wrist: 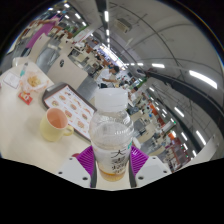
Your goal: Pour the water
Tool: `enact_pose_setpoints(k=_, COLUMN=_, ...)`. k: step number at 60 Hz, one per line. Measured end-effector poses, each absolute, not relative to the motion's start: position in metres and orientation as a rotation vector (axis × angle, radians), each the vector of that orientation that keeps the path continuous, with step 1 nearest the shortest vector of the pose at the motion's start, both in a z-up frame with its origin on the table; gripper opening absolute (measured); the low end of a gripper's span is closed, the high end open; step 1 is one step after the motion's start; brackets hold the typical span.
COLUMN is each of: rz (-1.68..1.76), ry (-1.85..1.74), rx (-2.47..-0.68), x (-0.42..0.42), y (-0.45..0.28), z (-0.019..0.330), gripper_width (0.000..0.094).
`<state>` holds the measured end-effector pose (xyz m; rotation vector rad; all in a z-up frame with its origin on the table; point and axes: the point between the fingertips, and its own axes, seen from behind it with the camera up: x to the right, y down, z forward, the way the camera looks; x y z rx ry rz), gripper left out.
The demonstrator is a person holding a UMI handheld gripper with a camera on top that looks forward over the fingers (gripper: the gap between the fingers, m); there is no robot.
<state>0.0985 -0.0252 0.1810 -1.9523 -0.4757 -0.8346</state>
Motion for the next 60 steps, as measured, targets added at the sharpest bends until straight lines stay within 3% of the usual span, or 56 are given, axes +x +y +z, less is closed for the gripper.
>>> enact_pose_setpoints(k=9, rz=-1.222, ry=-0.827, rx=-1.823, x=0.111, y=0.028, z=0.197, gripper_width=0.0438)
enact_pose_setpoints(k=17, rz=-1.549, ry=-1.204, rx=-1.584, x=0.104, y=0.064, z=0.196, gripper_width=0.0438)
enact_pose_setpoints(k=26, rz=-1.774, ry=-1.460, rx=-1.382, x=0.096, y=0.086, z=0.192, gripper_width=0.0435)
enact_pose_setpoints(k=35, rz=-1.828, ry=-1.590, rx=-1.295, x=0.080, y=0.098, z=0.180, gripper_width=0.0435)
enact_pose_setpoints(k=47, rz=-1.713, ry=-1.522, rx=-1.397, x=0.076, y=0.099, z=0.175, gripper_width=0.0436)
enact_pose_setpoints(k=60, rz=-1.125, ry=-0.986, rx=-1.761, x=0.075, y=0.080, z=0.201, gripper_width=0.0436)
